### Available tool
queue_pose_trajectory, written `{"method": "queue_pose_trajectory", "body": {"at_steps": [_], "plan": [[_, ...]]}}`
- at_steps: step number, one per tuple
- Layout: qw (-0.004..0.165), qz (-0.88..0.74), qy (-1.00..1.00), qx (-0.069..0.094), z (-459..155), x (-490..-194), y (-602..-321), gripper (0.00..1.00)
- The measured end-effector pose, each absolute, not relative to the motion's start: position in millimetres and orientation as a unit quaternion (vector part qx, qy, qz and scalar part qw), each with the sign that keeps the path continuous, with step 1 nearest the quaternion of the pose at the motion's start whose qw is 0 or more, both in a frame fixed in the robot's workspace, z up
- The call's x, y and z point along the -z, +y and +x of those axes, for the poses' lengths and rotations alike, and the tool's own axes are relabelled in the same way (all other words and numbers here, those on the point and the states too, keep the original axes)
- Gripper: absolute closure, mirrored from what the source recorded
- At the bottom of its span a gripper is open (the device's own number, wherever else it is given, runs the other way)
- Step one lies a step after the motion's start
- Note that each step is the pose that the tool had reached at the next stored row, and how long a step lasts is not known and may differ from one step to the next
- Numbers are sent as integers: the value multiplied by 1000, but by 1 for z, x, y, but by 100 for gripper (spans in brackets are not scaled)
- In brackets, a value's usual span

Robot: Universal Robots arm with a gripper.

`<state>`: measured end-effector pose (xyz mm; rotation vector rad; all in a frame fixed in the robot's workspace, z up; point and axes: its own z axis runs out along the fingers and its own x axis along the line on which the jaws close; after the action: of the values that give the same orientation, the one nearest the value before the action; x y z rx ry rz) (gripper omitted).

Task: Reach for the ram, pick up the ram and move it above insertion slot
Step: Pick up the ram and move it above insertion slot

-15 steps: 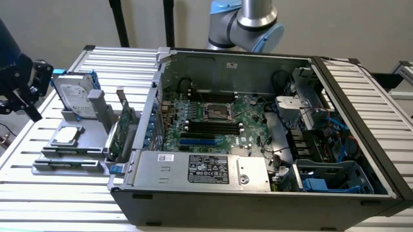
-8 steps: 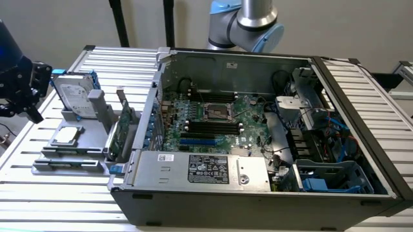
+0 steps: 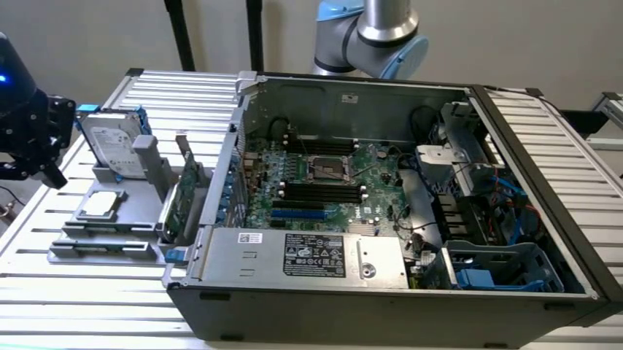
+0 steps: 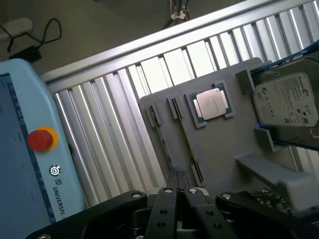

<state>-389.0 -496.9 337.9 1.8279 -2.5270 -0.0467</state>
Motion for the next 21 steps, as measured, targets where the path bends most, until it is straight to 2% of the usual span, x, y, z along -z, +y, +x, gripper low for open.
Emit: {"method": "queue_pose_trajectory", "body": {"at_steps": [13, 15, 16, 17, 18, 19, 21], "plan": [[12, 643, -765, 14, -387, -335, -497, 88], [12, 643, -765, 14, -387, -335, -497, 76], [12, 643, -765, 14, -387, -334, -497, 76], [12, 643, -765, 14, -387, -334, -497, 70], [12, 643, -765, 14, -387, -333, -497, 70], [12, 643, -765, 14, -387, -331, -497, 64], [12, 644, -765, 14, -387, -327, -497, 64]]}}
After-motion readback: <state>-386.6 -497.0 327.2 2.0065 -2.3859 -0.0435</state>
